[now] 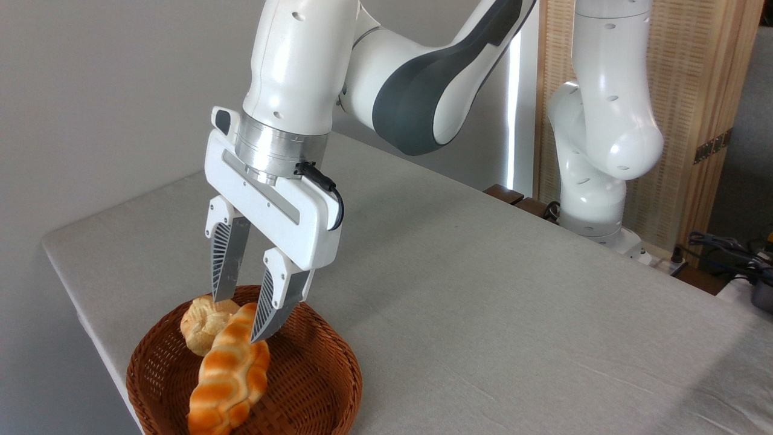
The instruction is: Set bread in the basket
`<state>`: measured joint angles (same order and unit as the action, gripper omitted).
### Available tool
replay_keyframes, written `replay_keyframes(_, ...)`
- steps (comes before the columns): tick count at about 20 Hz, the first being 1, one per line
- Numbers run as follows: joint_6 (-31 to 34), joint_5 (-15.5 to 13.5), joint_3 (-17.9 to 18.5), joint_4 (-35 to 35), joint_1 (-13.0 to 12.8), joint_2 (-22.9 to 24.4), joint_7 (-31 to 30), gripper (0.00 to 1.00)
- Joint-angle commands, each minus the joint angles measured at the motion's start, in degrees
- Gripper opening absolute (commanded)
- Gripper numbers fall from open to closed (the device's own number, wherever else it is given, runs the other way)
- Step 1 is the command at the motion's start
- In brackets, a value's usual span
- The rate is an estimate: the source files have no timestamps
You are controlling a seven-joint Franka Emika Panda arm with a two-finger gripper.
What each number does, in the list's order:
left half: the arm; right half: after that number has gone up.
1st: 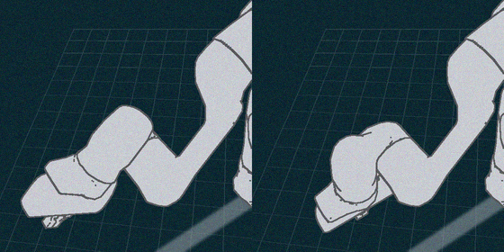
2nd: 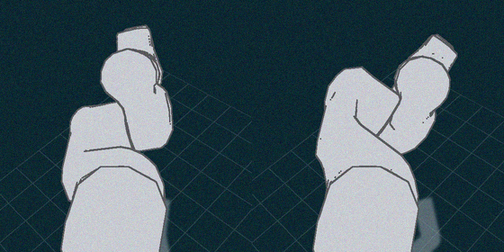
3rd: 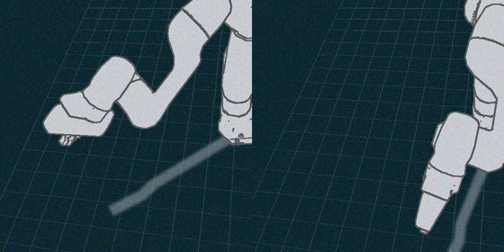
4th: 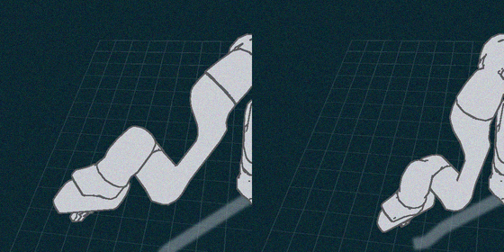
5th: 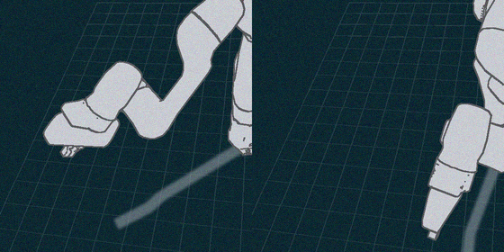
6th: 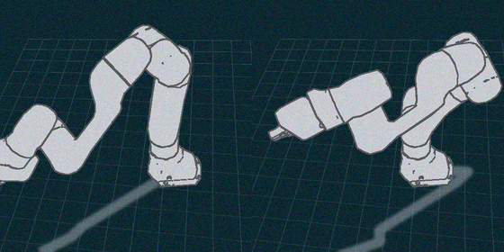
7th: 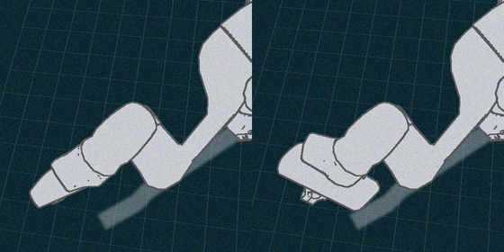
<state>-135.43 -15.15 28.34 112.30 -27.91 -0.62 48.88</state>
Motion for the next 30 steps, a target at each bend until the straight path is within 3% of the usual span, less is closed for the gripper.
replay_keyframes(1, -0.7, -1.4, 0.1, -0.5, -0.1, -0.1, -0.4, 1.00)
replay_keyframes(6, 0.9, -0.7, -0.6, -1.6, -0.1, 0.5, -7.3, 1.00)
replay_keyframes(11, 11.1, 0.7, -0.6, -4.3, 0.0, 2.2, -8.7, 1.00)
replay_keyframes(16, 23.0, 6.3, -0.6, -9.4, 0.0, 2.6, -8.9, 1.00)
replay_keyframes(21, 28.6, 13.3, -1.0, -9.8, -0.2, 3.1, -8.8, 1.00)
replay_keyframes(23, 28.7, 15.1, -2.8, -9.8, -0.2, 3.1, -8.8, 1.00)
replay_keyframes(30, 29.4, 16.1, -4.7, -9.6, -0.6, 2.8, -7.5, 1.00)
